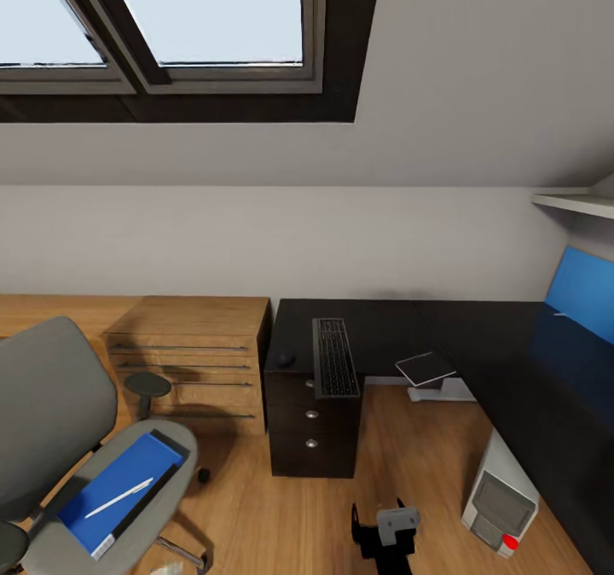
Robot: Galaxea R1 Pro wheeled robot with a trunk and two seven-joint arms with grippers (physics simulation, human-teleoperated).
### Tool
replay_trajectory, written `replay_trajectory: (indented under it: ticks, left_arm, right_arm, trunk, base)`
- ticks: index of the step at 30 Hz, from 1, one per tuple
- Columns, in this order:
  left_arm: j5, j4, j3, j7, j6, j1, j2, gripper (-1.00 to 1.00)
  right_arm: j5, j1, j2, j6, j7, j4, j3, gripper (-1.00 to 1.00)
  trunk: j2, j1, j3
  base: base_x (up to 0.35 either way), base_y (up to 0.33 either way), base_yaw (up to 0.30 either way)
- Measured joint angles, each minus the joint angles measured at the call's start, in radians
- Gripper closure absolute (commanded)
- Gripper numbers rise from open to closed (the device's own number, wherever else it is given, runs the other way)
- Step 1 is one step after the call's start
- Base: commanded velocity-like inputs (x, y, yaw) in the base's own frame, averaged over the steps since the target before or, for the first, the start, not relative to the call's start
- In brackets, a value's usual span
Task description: In the bedroom, organize the workspace by keeping the computer under the desk, ensuring the monitor is on the desk, placing the keyboard on the desk next to the monitor, placing the mouse on the desk next to the keyboard, moving the folder from the swivel chair onto the desk next to the mouse, stacking the notebook on top of the folder with the pen on top of the notebook, and positioning the swivel chair next to the desk.
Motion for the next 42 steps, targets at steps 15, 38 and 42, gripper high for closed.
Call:
replay_trajectory:
  ticks: [15, 38, 42]
  left_arm:
    - [0.203, -0.726, -0.172, 0.0, 0.695, 0.001, -0.037, -1.0]
    - [0.206, -0.688, -0.176, 0.001, 0.696, 0.001, -0.033, -1.0]
    - [0.206, -0.688, -0.176, 0.001, 0.696, 0.002, -0.033, -1.0]
  right_arm:
    - [-0.944, -0.124, -0.018, 0.461, 0.161, -0.501, -0.071, -1.0]
    - [-1.33, -0.125, -0.131, 0.542, 0.643, -0.424, -0.117, -1.0]
    - [-1.333, -0.125, -0.132, 0.523, 0.633, -0.392, -0.119, -1.0]
  trunk:
    - [-0.105, 0.057, -0.047]
    - [-0.266, 0.146, -0.12]
    - [-0.294, 0.161, -0.132]
  base:
    - [0.0, 0.0, 0.0]
    - [0.0, 0.0, 0.0]
    - [0.0, 0.0, 0.0]
